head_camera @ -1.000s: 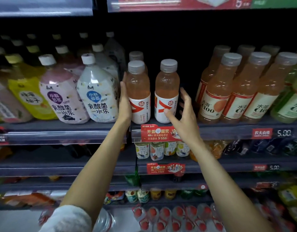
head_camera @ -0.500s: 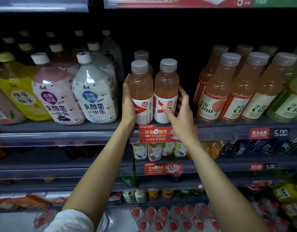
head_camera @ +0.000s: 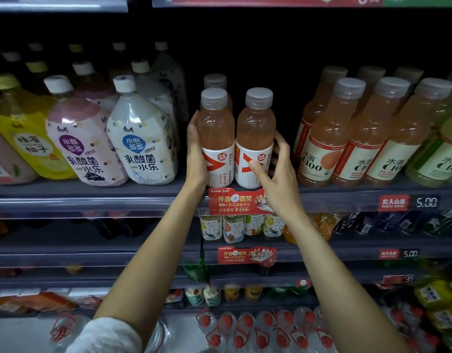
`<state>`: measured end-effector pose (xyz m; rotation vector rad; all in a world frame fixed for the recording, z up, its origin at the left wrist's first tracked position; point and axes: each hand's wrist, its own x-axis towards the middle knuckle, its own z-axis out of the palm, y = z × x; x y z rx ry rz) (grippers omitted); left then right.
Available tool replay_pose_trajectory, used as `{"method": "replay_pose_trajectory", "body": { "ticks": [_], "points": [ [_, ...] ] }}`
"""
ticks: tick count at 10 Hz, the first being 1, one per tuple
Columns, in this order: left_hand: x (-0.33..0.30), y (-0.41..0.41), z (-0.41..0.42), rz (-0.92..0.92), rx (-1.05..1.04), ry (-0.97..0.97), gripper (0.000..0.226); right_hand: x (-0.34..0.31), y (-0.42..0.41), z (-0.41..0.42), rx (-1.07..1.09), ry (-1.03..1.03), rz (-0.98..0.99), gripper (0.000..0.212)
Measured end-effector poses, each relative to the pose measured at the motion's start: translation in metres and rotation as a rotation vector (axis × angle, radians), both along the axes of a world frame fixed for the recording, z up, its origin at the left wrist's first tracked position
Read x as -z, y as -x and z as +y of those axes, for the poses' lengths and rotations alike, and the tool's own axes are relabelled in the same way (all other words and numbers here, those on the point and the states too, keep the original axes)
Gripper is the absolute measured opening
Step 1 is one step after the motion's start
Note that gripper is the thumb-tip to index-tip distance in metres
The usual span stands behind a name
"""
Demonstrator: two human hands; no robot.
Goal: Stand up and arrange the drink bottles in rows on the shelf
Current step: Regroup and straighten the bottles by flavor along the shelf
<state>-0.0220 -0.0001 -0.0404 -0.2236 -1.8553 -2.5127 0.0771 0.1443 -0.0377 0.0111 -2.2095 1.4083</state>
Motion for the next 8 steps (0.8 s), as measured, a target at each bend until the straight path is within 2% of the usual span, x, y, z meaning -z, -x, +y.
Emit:
{"method": "replay_pose_trajectory", "body": {
  "ticks": [5, 7, 8],
  "points": [
    [-0.003, -0.007, -0.002, -0.04, -0.008, 0.025, 0.112, -0.005, -0.004, -0.003, -0.003, 0.015, -0.039, 0.068],
    [-0.002, -0.006, 0.0, -0.063, -0.062, 0.038, 0.098, -0.014, -0.007, -0.003, 0.087, -0.085, -0.044, 0.068],
    [-0.002, -0.01, 0.002, -0.035, -0.158, 0.046, 0.089, -0.024, -0.016, 0.0, 0.113, -0.089, -0.026, 0.069]
  ]
}}
